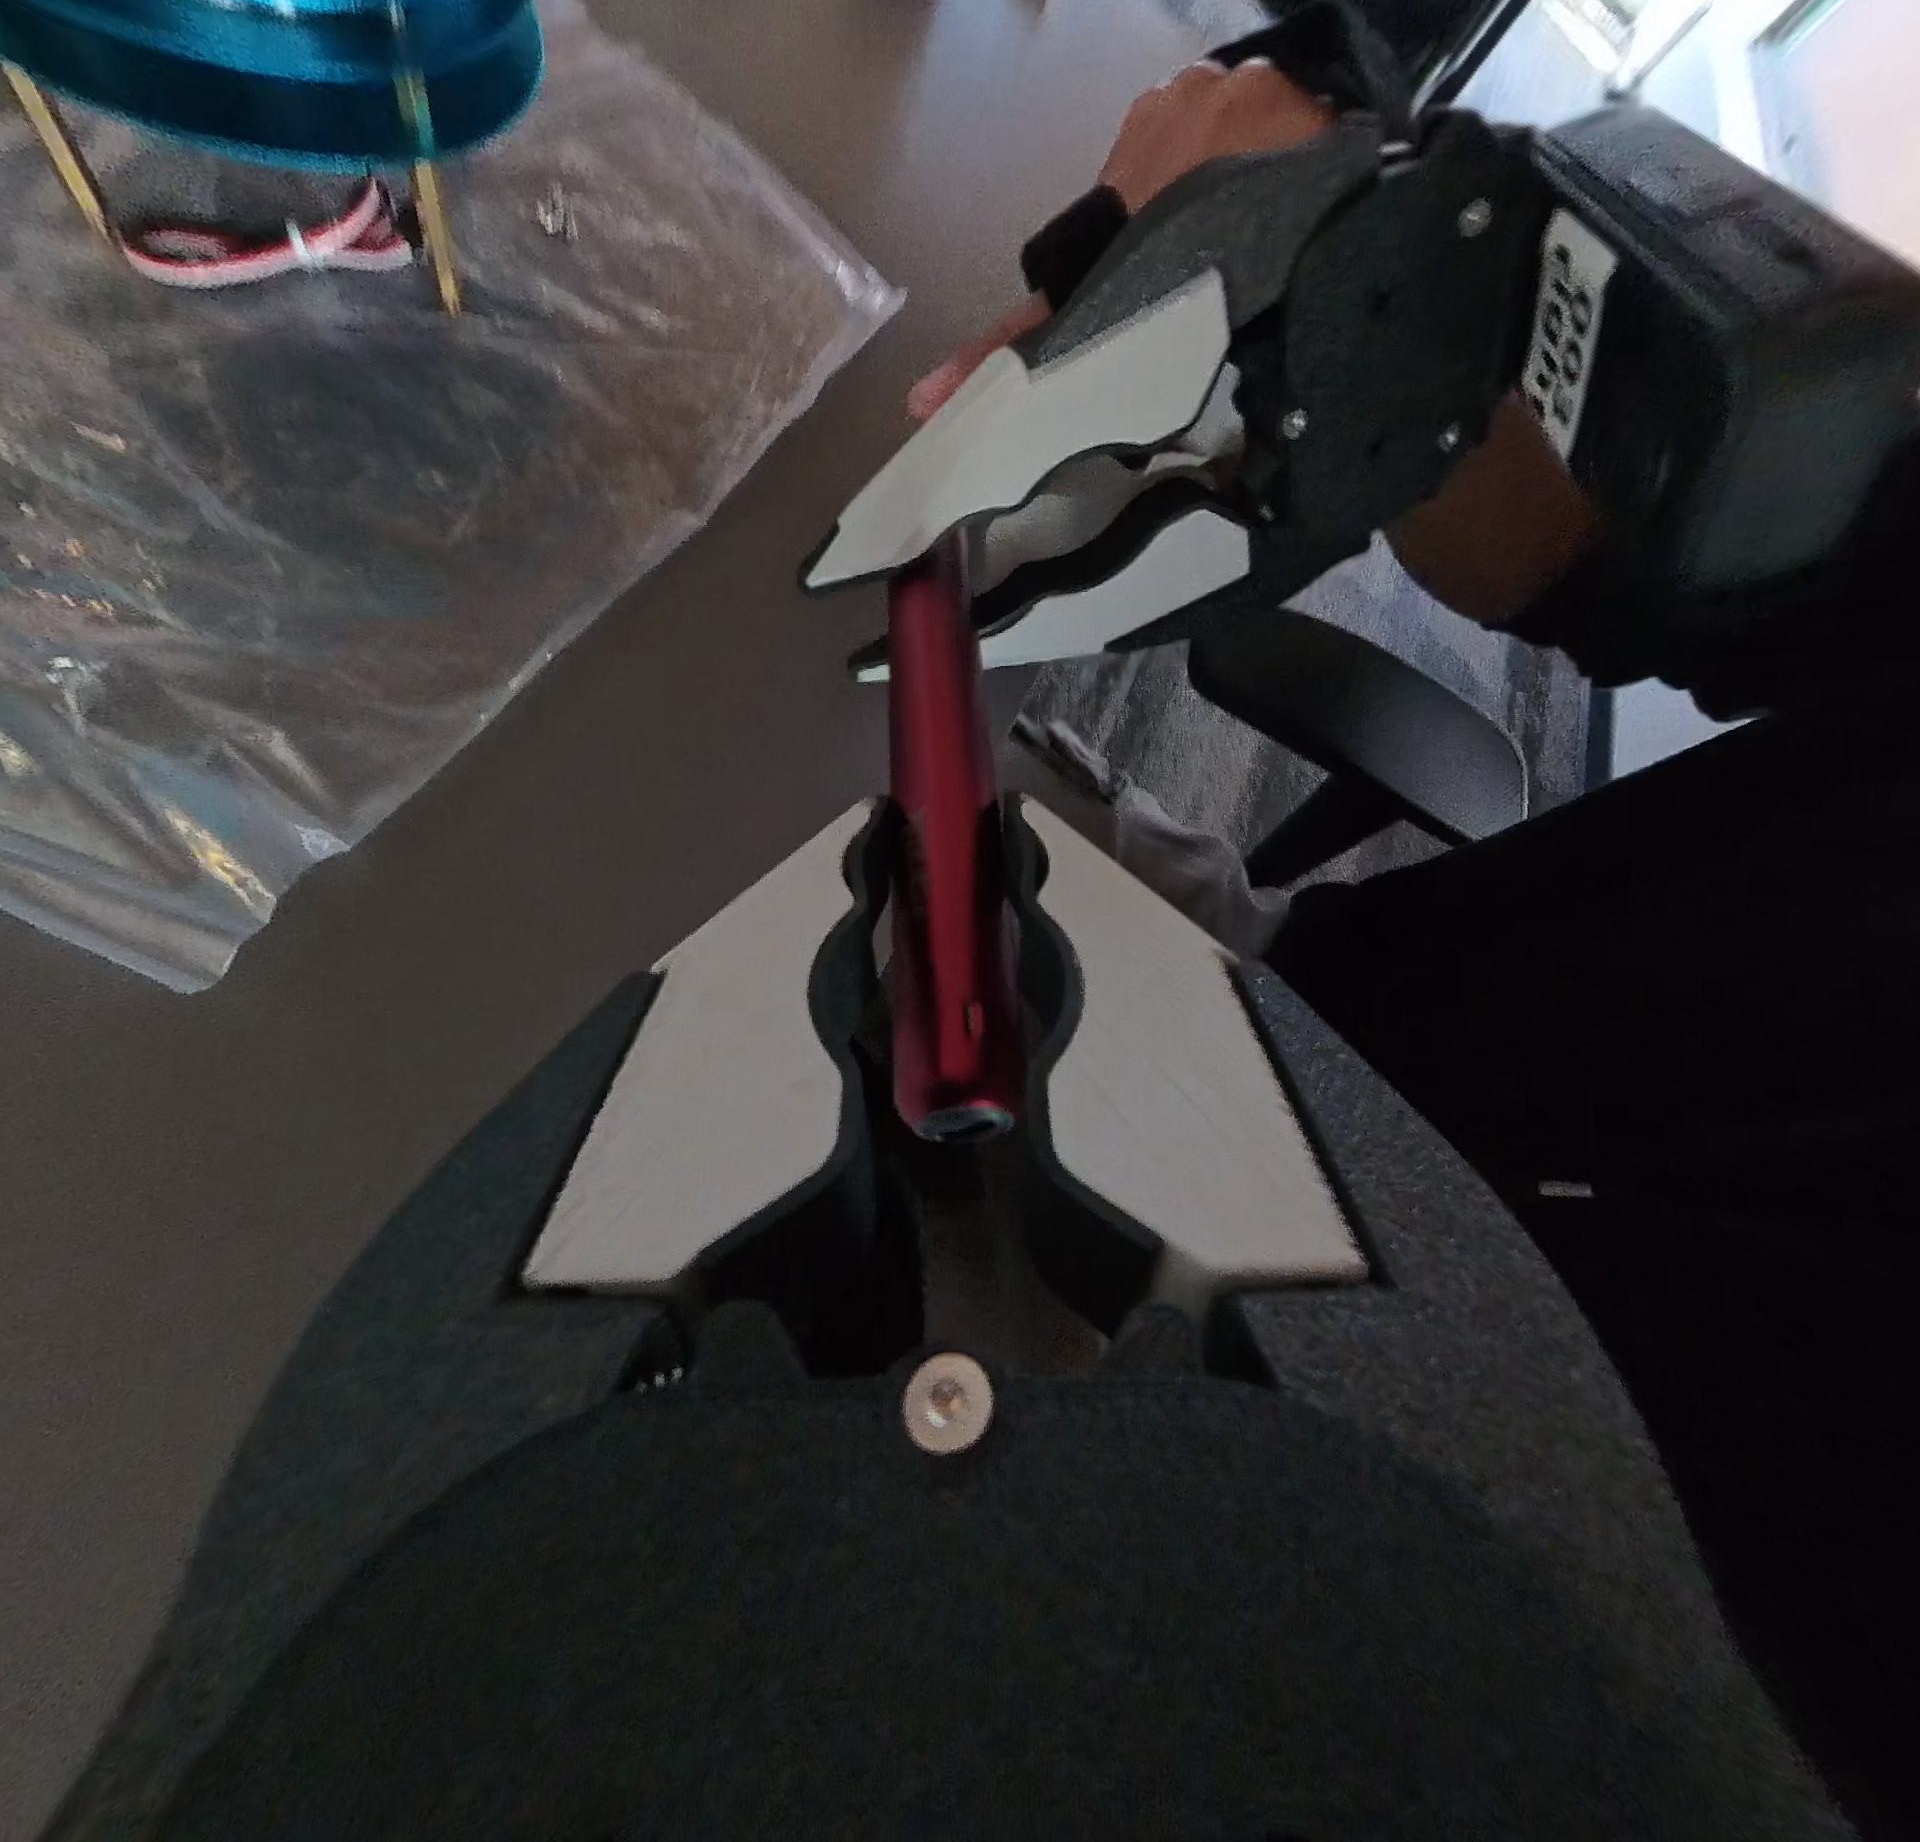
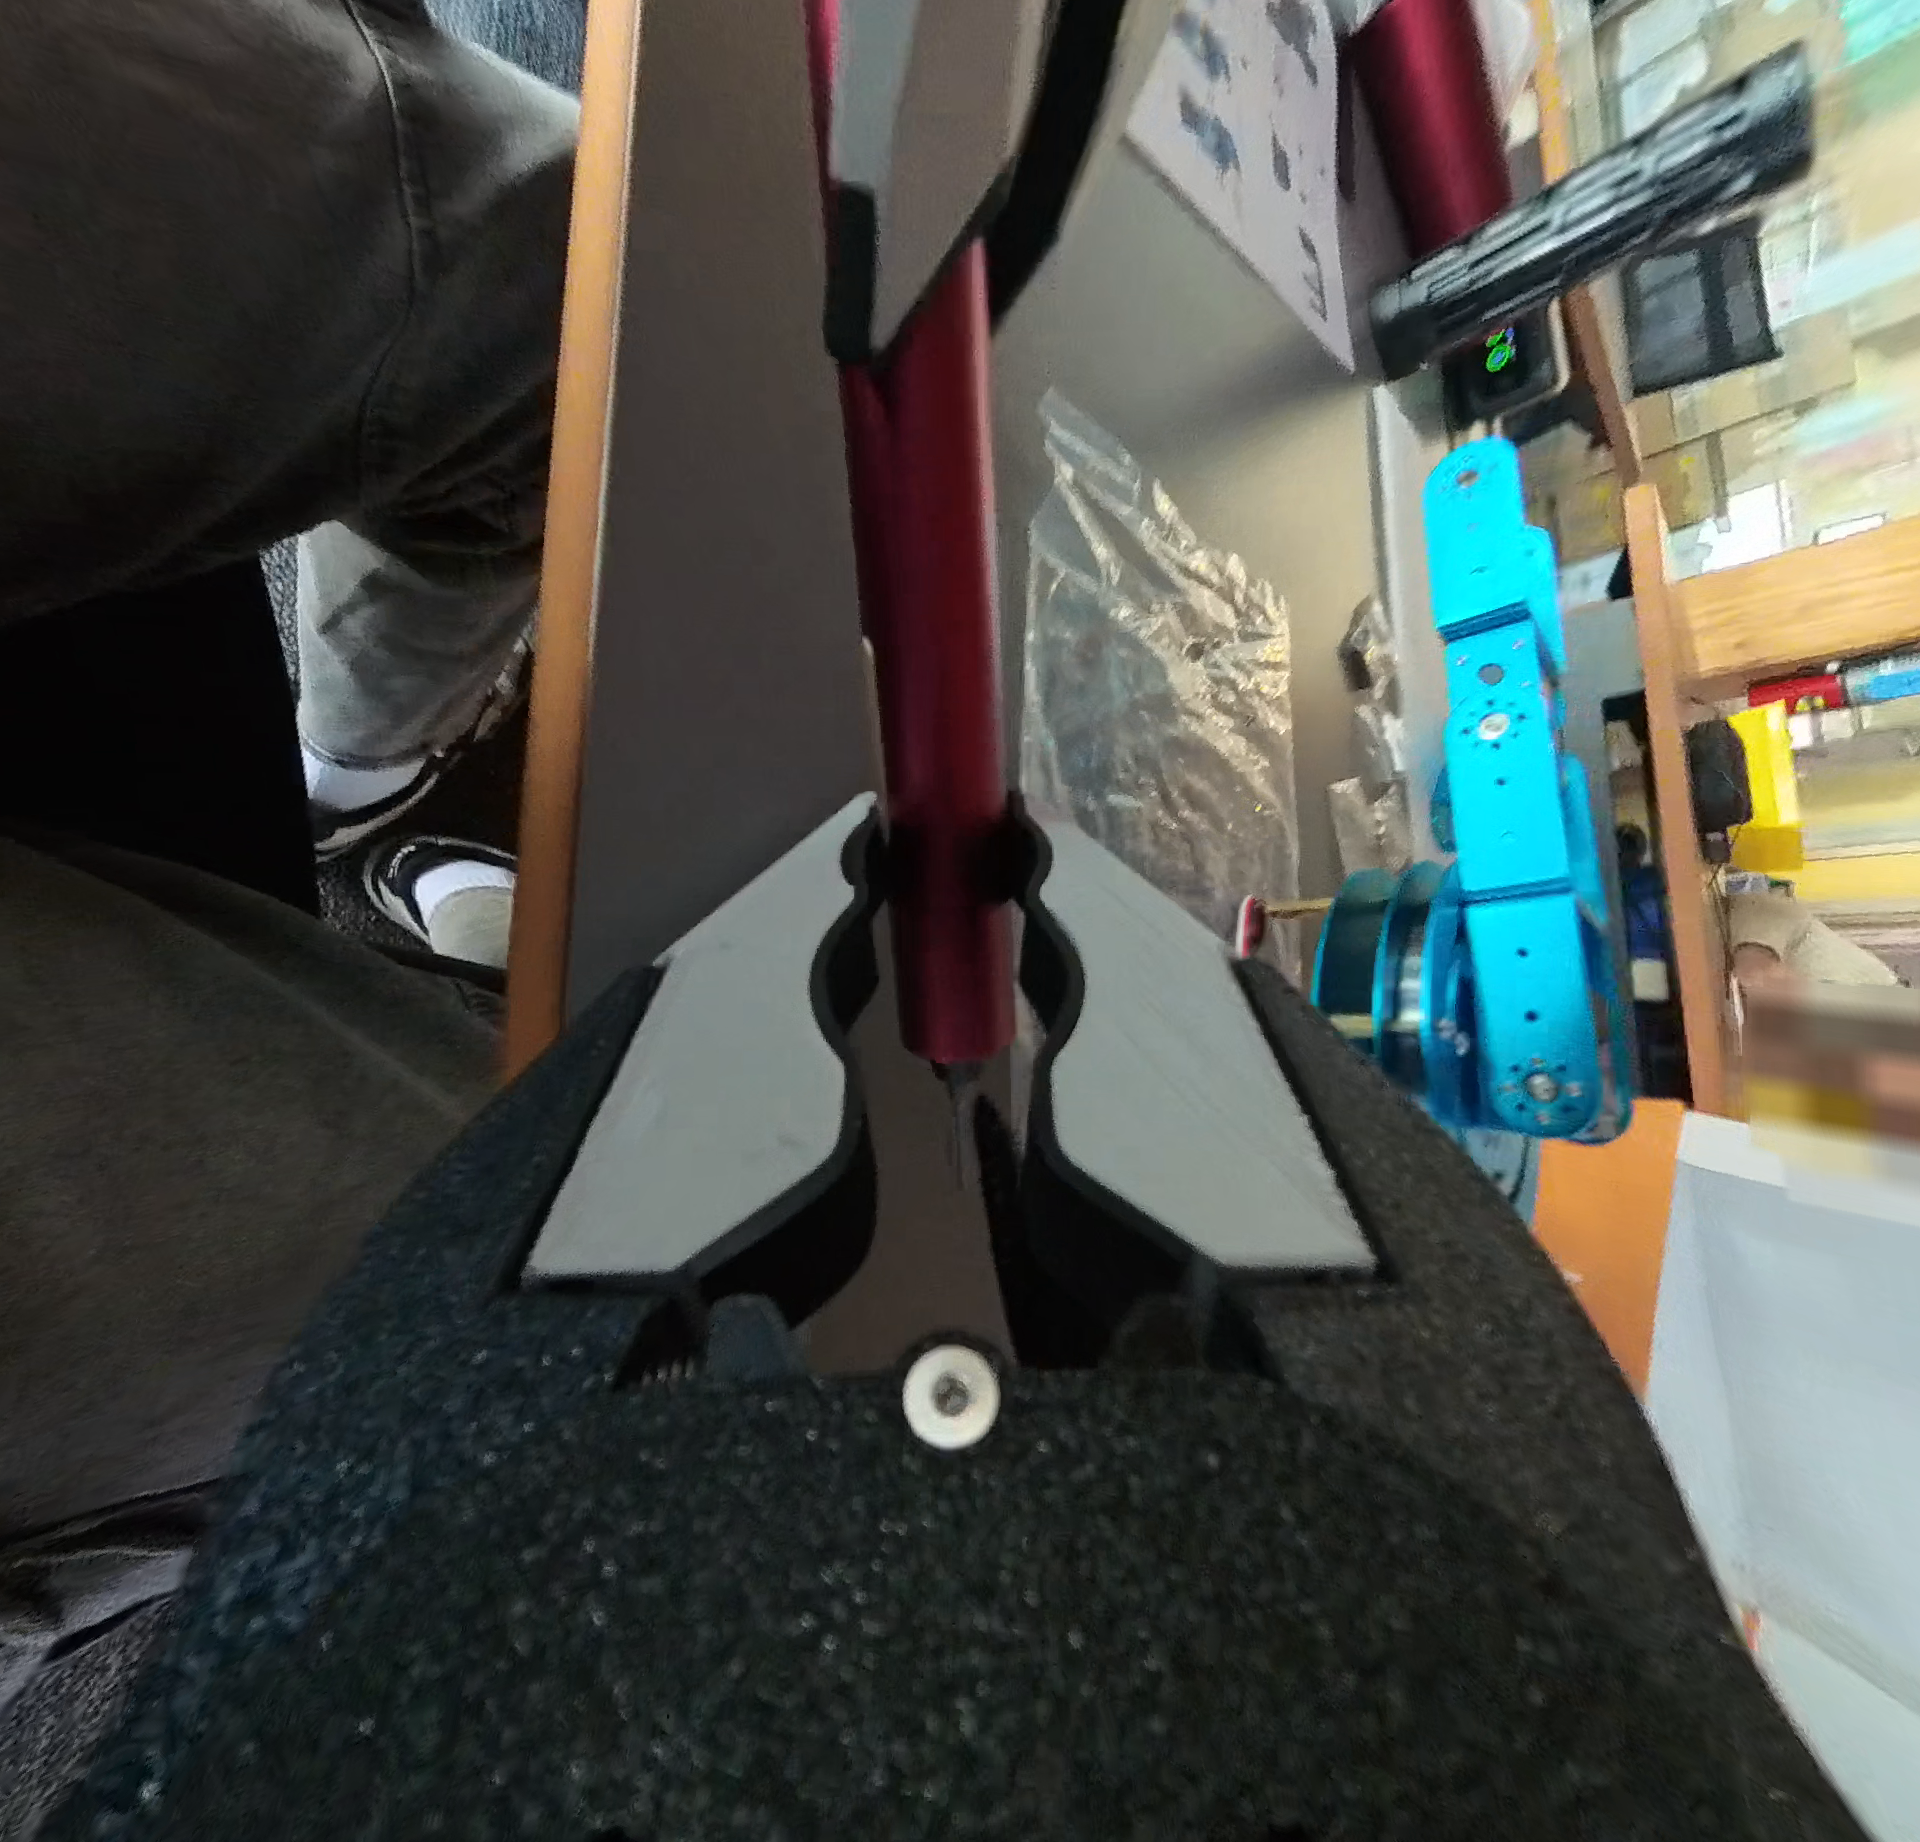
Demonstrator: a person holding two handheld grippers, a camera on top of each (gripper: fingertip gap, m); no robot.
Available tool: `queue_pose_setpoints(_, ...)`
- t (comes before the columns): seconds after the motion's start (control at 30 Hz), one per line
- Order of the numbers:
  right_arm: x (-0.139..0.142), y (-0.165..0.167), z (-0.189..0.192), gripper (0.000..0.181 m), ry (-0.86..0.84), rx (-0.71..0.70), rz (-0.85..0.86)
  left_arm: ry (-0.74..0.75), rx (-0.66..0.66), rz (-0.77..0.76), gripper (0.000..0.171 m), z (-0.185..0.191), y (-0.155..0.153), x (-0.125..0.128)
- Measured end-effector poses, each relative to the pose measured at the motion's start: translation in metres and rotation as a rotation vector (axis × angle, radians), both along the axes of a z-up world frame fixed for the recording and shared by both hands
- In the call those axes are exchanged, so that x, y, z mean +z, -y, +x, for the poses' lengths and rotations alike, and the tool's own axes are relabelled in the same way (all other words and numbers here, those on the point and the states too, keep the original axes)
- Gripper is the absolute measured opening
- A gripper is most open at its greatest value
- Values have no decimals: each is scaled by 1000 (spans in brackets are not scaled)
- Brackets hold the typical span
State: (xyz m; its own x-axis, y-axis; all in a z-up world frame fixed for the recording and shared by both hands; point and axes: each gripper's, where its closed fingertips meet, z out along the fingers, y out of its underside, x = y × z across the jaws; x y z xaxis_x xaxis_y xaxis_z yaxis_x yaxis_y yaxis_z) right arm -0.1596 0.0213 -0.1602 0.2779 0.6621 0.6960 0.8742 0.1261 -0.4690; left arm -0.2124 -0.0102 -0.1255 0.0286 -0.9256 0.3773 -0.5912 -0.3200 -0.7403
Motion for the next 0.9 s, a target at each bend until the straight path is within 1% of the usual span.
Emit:
queue_pose_setpoints(0.03,5,2,-3,20,-13,28,-19,45,-3,25,22,-2,1,5)
queue_pose_setpoints(0.1,12,7,-7,20,-57,87,-131,116,-10,104,25,-10,4,12)
queue_pose_setpoints(0.17,21,4,-5,20,-71,128,-212,150,-5,188,39,-17,5,10)
queue_pose_setpoints(0.27,38,8,-9,20,-152,228,-403,215,-8,267,42,-20,9,8)
queue_pose_setpoints(0.4,63,18,-28,20,-291,366,-636,428,49,327,45,-15,9,31)
queue_pose_setpoints(0.47,71,32,-40,20,-343,451,-801,553,62,321,45,-12,12,50)
queue_pose_setpoints(0.5,74,37,-45,20,-356,484,-857,609,55,311,45,-12,15,59)
queue_pose_setpoints(0.53,76,38,-51,20,-376,504,-903,646,53,308,37,-12,17,65)
queue_pose_setpoints(0.57,77,41,-55,20,-382,525,-953,665,46,313,25,-11,19,68)
queue_pose_setpoints(0.6,77,41,-59,20,-380,537,-971,680,37,326,27,-11,22,69)
queue_pose_setpoints(0.67,77,42,-64,19,-405,552,-1024,705,48,393,23,-14,25,74)
queue_pose_setpoints(0.73,78,41,-64,19,-417,567,-1033,674,71,476,20,-15,24,71)
queue_pose_setpoints(0.8,83,36,-63,19,-437,571,-1016,653,131,576,22,-17,16,70)
queue_pose_setpoints(0.9,91,32,-61,19,-487,576,-1025,654,182,641,35,-20,8,70)
